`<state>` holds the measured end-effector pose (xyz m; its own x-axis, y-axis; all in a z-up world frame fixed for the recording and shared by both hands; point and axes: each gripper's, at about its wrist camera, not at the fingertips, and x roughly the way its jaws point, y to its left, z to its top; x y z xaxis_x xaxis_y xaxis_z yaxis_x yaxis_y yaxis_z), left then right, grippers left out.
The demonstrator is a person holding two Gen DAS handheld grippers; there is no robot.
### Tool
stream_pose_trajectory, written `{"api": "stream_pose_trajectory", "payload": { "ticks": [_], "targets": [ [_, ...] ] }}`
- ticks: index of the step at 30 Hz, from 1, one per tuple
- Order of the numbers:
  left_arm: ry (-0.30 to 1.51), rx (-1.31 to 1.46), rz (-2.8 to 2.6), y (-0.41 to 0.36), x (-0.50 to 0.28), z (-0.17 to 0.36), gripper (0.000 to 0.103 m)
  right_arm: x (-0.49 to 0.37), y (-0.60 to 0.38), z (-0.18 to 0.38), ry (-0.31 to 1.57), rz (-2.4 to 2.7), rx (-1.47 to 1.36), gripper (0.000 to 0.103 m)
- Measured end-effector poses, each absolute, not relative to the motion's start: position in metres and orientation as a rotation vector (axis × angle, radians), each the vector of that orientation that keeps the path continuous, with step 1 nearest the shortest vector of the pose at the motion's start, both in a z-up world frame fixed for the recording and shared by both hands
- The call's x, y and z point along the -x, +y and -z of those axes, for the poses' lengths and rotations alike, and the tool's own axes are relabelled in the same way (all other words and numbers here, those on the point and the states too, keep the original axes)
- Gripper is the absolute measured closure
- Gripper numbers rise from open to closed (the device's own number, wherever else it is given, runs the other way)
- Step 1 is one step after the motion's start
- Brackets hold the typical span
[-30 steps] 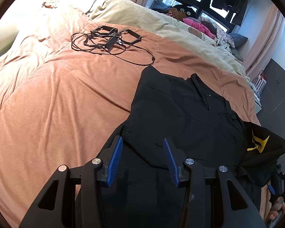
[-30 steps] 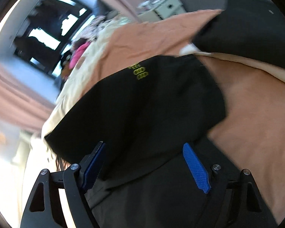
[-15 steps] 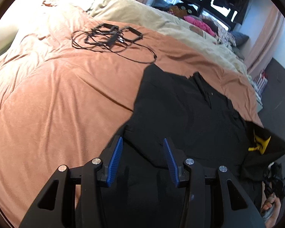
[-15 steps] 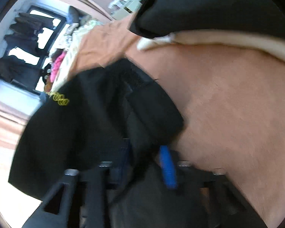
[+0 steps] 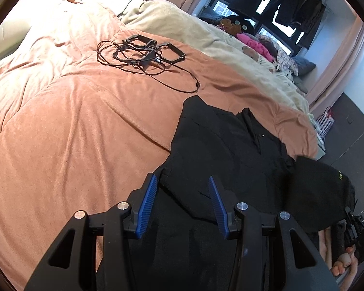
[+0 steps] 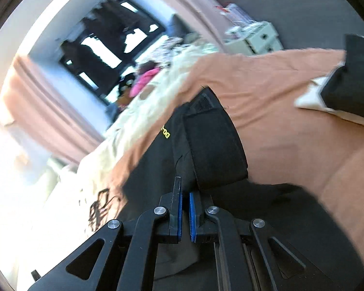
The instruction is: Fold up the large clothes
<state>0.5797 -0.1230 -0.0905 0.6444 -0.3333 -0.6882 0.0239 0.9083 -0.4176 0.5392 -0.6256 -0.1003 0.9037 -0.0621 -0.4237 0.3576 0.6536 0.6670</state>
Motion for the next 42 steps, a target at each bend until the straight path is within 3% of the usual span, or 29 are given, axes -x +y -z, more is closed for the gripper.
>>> {"api": "stream_pose_trajectory", "payload": {
  "ticks": [10,19,20,22,23,24,33,42],
  "targets": [
    [0.843,0.514,0.203,-0.089,-0.580,0.092,0.057,-0.593,-0.518,0.081,0.419,0.040,-0.721,0.097],
    [0.851,0.529,0.162,-0.074,-0.583,0.095,0.057,-0.643,-0.408,0.135,0.669,-0.171,-0.662,0.094],
    [0.853,0.534,0.154,-0.072,-0.584,0.096,0.057,-0.648,-0.398,0.142,0.720,-0.187,-0.641,0.087],
    [0.856,0.543,0.145,-0.070,-0.585,0.097,0.057,-0.656,-0.391,0.150,0.769,-0.238,-0.645,0.063],
    [0.862,0.544,0.147,-0.072,-0.585,0.098,0.057,-0.654,-0.388,0.151,0.780,-0.254,-0.654,0.040],
    [0.867,0.542,0.151,-0.073,-0.587,0.099,0.057,-0.649,-0.387,0.150,0.774,-0.257,-0.662,0.026],
    [0.936,0.420,0.209,-0.119,-0.592,0.109,0.057,-0.597,-0.447,0.130,0.751,-0.041,-0.669,0.022],
    [1.029,0.263,0.240,-0.169,-0.598,0.137,0.057,-0.547,-0.561,0.152,0.778,0.201,-0.826,0.022]
  ]
}}
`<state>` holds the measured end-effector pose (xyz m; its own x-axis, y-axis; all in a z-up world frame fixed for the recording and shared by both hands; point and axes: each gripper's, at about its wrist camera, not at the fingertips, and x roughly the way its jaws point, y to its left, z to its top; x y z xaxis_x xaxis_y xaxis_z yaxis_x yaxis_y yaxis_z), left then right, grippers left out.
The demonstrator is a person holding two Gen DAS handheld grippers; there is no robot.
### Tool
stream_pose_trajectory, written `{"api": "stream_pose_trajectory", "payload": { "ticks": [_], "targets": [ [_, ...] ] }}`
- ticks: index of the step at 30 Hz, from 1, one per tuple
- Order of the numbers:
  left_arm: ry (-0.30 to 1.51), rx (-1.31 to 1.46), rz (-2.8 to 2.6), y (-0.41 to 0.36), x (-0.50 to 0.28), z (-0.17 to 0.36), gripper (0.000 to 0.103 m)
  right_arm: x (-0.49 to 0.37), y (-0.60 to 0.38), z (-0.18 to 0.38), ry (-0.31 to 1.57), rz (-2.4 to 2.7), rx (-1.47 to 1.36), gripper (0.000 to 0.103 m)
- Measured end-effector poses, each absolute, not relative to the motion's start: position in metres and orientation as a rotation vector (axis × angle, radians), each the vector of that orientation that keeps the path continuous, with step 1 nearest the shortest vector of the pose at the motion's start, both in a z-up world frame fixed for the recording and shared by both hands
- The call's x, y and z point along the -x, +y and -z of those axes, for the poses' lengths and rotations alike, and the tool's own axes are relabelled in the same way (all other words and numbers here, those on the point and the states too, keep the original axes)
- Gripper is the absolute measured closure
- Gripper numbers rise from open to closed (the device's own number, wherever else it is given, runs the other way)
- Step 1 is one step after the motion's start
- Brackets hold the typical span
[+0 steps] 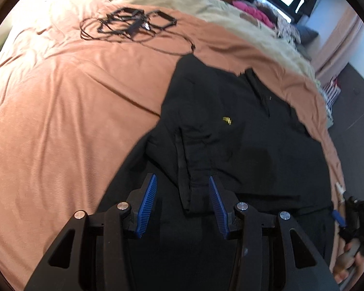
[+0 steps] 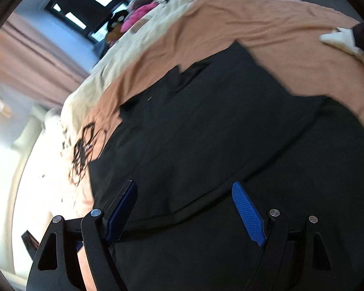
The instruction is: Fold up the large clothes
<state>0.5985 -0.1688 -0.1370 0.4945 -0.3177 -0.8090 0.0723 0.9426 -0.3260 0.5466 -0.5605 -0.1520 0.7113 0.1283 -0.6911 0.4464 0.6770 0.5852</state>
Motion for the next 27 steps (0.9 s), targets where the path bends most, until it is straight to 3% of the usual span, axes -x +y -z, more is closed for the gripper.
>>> {"api": "stream_pose_trajectory", "payload": {
  "ticks": [7,14,18,21,27],
  "targets": [
    [1.114,0.233,0.231,-0.187,-0.605,0.169,0.057,-0.535,-0.595,0.162,0.803,0.318,-0.722,0.022],
    [1.051,0.199,0.222,-0.198,-0.601,0.173,0.057,-0.537,-0.613,0.172,0.829,0.337,-0.719,0.022],
    [0.996,0.086,0.209,-0.211,-0.597,0.162,0.088,-0.539,-0.617,0.171,0.821,0.348,-0.709,0.022],
    [0.946,0.091,0.230,-0.210,-0.595,0.145,0.096,-0.542,-0.615,0.164,0.796,0.369,-0.665,0.022],
    [0.852,0.089,0.167,-0.196,-0.603,0.127,0.100,-0.537,-0.608,0.149,0.747,0.396,-0.592,0.022]
  ]
}}
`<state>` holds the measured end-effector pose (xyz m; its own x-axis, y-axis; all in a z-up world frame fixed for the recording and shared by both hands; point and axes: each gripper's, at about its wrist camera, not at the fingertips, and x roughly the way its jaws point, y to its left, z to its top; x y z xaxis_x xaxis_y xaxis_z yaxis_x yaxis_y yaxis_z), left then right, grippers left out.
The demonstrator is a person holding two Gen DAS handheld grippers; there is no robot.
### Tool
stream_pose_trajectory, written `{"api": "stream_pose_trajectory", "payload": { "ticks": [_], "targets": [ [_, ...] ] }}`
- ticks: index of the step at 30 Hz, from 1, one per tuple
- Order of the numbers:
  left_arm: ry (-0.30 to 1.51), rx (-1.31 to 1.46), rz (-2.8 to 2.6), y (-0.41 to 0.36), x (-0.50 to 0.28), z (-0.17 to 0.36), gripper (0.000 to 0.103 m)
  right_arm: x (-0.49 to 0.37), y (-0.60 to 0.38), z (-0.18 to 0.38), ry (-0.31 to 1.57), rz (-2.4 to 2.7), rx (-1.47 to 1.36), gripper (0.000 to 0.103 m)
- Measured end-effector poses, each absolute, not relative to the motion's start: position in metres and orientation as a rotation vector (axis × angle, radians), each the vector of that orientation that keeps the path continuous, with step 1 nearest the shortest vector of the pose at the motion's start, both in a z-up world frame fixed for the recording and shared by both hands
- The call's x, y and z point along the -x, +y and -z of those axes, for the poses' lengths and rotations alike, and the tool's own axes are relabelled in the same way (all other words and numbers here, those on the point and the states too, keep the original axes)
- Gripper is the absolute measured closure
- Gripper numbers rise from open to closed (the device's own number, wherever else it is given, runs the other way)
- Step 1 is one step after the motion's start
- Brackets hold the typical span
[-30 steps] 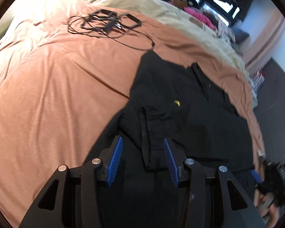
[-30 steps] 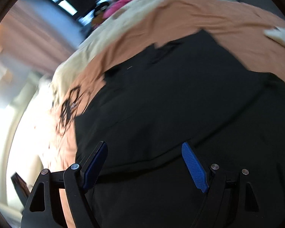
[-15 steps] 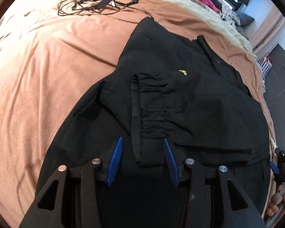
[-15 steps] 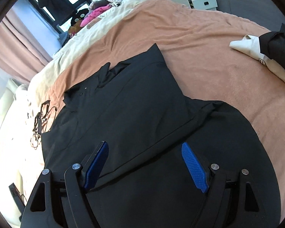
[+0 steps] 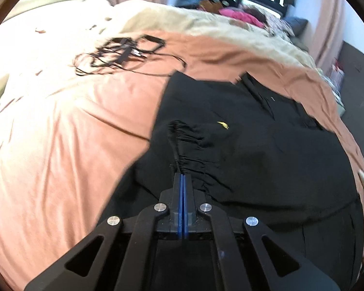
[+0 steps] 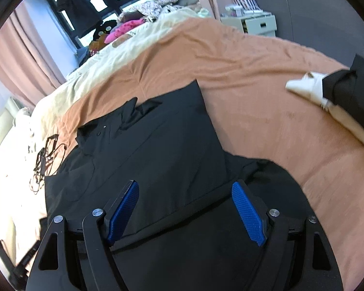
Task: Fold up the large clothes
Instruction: 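Pinch the folded sleeve edge with the left gripper and press it flat, then open the left gripper and lift both grippers away from the jacket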
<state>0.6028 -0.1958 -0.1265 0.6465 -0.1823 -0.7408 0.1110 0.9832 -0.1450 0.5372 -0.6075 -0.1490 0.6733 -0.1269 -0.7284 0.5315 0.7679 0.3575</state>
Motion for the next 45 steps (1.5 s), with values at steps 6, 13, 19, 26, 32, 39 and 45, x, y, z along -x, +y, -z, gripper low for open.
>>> {"api": "stream_pose_trajectory", "payload": {
  "ticks": [6,13,19,26,32,39,45],
  "targets": [
    [0.743,0.116,0.118,-0.179,-0.610,0.122,0.100,-0.543,-0.607,0.156,0.775,0.374,-0.603,0.022],
    [0.812,0.089,0.098,-0.185,-0.629,0.146,0.100,-0.550,-0.628,0.187,0.819,0.371,-0.695,0.026],
    [0.895,0.183,0.102,-0.174,-0.634,0.154,0.100,-0.550,-0.640,0.200,0.847,0.417,-0.691,0.030],
    [0.857,0.245,0.171,-0.171,-0.603,0.117,0.100,-0.538,-0.616,0.175,0.834,0.367,-0.627,0.029],
    [0.832,0.220,0.208,-0.163,-0.539,0.083,0.100,-0.496,-0.590,0.131,0.766,0.355,-0.623,0.025],
    [0.827,0.162,0.183,-0.133,-0.462,0.054,0.095,-0.431,-0.546,0.085,0.713,0.313,-0.475,0.016],
    [0.759,0.210,0.174,-0.104,-0.403,0.040,0.006,-0.379,-0.527,0.064,0.702,0.286,-0.424,0.012]
  ]
}}
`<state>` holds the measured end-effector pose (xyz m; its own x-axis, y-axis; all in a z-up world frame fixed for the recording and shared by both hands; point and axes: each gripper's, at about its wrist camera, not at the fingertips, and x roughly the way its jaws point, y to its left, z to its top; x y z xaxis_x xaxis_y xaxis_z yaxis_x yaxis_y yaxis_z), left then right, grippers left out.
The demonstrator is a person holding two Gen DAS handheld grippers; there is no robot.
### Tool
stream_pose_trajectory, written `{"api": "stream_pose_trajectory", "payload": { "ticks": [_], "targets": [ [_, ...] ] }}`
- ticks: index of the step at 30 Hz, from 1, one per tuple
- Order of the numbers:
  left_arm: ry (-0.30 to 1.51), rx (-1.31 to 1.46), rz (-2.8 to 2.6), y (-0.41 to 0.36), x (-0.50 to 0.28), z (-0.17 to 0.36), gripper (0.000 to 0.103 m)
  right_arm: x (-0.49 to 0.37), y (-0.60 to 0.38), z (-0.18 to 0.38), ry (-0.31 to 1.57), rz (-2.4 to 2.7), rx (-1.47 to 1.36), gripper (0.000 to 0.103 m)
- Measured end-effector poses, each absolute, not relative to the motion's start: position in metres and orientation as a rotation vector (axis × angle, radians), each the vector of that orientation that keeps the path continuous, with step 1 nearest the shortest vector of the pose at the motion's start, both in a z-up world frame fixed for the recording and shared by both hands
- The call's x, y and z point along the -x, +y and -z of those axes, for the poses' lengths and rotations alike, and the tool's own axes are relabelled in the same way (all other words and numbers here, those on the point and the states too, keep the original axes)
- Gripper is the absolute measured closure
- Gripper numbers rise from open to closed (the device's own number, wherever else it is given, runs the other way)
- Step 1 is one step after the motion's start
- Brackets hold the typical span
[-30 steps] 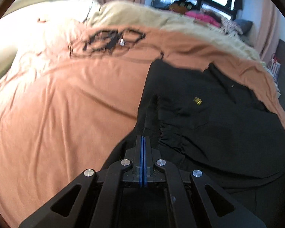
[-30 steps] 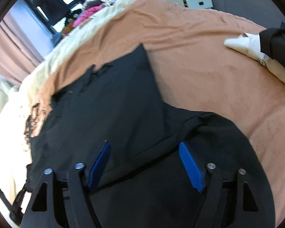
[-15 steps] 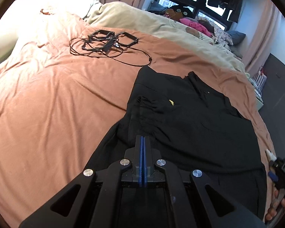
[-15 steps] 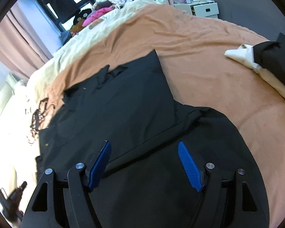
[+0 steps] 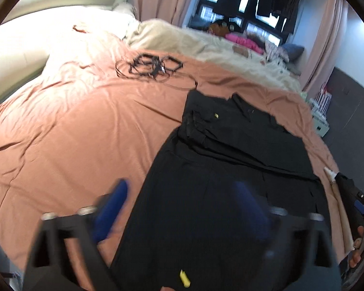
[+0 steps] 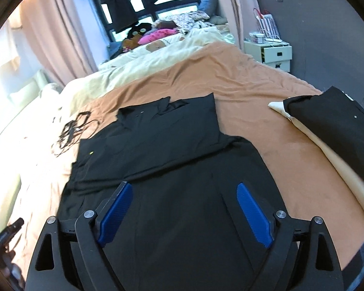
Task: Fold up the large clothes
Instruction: 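Open the left gripper and lift both grippers away from the jacket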
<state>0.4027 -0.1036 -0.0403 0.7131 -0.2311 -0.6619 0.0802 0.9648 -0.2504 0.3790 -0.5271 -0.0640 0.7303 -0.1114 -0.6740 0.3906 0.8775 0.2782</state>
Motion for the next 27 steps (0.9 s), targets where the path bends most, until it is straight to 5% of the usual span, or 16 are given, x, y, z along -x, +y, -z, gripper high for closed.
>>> {"api": "stream_pose_trajectory", "payload": {
  "ticks": [27],
  "targets": [
    [0.714,0.152,0.143,-0.045,-0.217,0.052,0.007,-0.174,-0.513,0.063,0.650,0.318,-0.321,0.009]
  ]
}}
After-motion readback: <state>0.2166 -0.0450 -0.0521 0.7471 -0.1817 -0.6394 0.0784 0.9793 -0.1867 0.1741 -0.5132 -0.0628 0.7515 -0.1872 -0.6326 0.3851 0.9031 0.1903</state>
